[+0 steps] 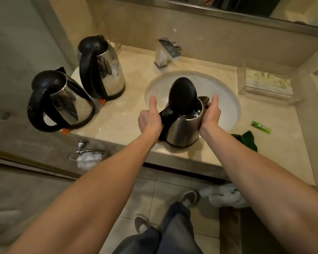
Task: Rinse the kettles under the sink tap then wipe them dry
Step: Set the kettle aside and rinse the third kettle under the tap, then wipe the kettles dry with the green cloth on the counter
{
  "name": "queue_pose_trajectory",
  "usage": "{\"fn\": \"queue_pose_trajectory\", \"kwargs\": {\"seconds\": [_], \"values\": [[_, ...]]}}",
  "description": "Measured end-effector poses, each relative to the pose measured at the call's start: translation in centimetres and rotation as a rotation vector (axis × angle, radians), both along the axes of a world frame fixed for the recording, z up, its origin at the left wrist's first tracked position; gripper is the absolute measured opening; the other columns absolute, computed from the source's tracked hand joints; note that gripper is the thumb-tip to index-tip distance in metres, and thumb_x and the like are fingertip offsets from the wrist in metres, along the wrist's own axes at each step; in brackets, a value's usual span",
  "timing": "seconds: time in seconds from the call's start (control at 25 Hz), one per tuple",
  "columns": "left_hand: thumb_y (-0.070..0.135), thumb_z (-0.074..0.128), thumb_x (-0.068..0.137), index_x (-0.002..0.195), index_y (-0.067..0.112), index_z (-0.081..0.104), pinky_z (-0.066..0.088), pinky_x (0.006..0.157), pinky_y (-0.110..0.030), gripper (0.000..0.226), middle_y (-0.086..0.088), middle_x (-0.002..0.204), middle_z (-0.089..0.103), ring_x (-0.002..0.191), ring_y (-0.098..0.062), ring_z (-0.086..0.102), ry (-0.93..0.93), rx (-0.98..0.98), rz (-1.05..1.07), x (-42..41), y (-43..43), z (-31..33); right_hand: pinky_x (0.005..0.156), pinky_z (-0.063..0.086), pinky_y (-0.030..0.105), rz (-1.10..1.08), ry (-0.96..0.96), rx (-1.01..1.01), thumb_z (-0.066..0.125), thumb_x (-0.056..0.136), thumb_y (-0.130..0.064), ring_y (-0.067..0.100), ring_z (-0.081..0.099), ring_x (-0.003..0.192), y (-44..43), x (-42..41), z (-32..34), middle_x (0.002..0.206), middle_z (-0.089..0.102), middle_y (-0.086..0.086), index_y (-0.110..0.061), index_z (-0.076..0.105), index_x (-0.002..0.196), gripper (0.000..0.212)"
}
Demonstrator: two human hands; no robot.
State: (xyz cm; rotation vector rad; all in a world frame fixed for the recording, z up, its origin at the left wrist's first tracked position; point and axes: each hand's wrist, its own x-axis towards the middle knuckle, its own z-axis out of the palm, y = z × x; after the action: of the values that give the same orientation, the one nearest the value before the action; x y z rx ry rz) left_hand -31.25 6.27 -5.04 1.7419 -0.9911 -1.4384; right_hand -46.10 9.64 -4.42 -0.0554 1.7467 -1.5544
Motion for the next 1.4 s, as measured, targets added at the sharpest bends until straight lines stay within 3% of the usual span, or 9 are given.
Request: {"fn": "queue_pose_trajectory", "kwargs": {"seconds": [0.2,0.44,0.64,0.72,0.8,1.0,1.08,1.16,1.4], "values": [[0.066,0.037,0.099,0.066,0.013,0.043,0.045,0.076,-0.043,0.062,-0.006,0.073,0.049,0.075,-0.027,0.051,0.001,-0.028,-0.053,-1.1,1.2,0.0,0.083,0.049,0.034,-0.067,-0.012,-0.010,0.038,0.095,-0.061,0.016,0.057,0.070,1.8,-1.4,-0.6,0.060,0.058,-0.005,-0.023,0.050,0.054,0.057],[0.072,0.032,0.096,0.074,0.015,0.040,0.039,0.076,-0.041,0.061,-0.001,0.066,0.041,0.071,-0.024,0.046,-0.006,-0.008,-0.201,-1.6,1.4,-0.7,0.091,0.051,0.037,-0.114,-0.022,-0.033,0.037,0.097,-0.059,0.016,0.061,0.075,3.1,-1.7,-1.6,0.063,0.061,-0.004,-0.023,0.051,0.058,0.055],[0.070,0.027,0.099,0.066,0.019,0.036,0.038,0.066,-0.034,0.062,-0.003,0.065,0.041,0.064,-0.020,0.044,-0.036,0.008,-0.278,-1.3,1.4,-0.2,0.081,0.047,0.032,-0.073,-0.003,-0.019,0.033,0.103,-0.052,0.014,0.060,0.074,3.6,-1.6,-0.8,0.070,0.062,-0.001,-0.019,0.054,0.067,0.052],[0.069,0.026,0.100,0.066,0.019,0.035,0.037,0.064,-0.032,0.061,-0.003,0.065,0.040,0.062,-0.019,0.043,-0.024,0.018,-0.298,-1.1,1.3,0.0,0.079,0.045,0.031,-0.041,-0.016,-0.001,0.032,0.104,-0.049,0.014,0.060,0.079,3.8,-1.0,0.1,0.079,0.063,0.001,-0.017,0.056,0.079,0.047],[0.068,0.025,0.101,0.064,0.018,0.031,0.037,0.065,-0.033,0.062,-0.003,0.061,0.036,0.060,-0.019,0.042,0.015,0.046,-0.303,-1.0,1.2,0.1,0.092,0.044,0.034,-0.044,0.024,0.038,0.032,0.102,-0.050,0.016,0.058,0.092,4.0,-0.3,1.1,0.093,0.061,0.003,-0.015,0.056,0.095,0.043],[0.060,0.026,0.103,0.066,0.016,0.031,0.039,0.064,-0.032,0.058,-0.003,0.060,0.035,0.057,-0.018,0.042,0.047,0.088,-0.307,-0.8,1.0,0.5,0.108,0.028,0.032,-0.208,0.409,-0.074,0.027,0.103,-0.049,0.017,0.035,0.139,4.2,3.2,5.1,0.153,0.040,0.000,-0.019,0.033,0.151,0.057],[0.058,0.027,0.104,0.067,0.015,0.032,0.038,0.063,-0.032,0.056,-0.003,0.061,0.035,0.057,-0.018,0.043,0.035,0.081,-0.316,-0.9,1.2,0.6,0.115,0.026,0.037,-0.180,0.663,-0.011,0.024,0.101,-0.051,0.020,0.031,0.144,3.6,4.3,5.6,0.157,0.036,0.003,-0.015,0.031,0.153,0.064],[0.057,0.027,0.104,0.067,0.015,0.033,0.038,0.061,-0.031,0.056,-0.003,0.062,0.036,0.057,-0.018,0.043,0.020,0.079,-0.320,-0.8,1.2,0.6,0.116,0.024,0.041,-0.164,0.785,0.146,0.024,0.102,-0.050,0.025,0.031,0.144,3.0,3.9,5.0,0.157,0.037,0.008,-0.012,0.033,0.151,0.063],[0.065,0.030,0.098,0.062,0.017,0.032,0.038,0.064,-0.036,0.060,-0.007,0.062,0.035,0.053,-0.022,0.040,0.033,0.078,-0.326,-0.5,0.9,0.0,0.112,0.025,0.047,-0.035,0.639,0.513,0.021,0.103,-0.051,0.035,0.036,0.138,2.6,0.4,2.7,0.153,0.038,0.016,-0.008,0.033,0.149,0.064]]}}
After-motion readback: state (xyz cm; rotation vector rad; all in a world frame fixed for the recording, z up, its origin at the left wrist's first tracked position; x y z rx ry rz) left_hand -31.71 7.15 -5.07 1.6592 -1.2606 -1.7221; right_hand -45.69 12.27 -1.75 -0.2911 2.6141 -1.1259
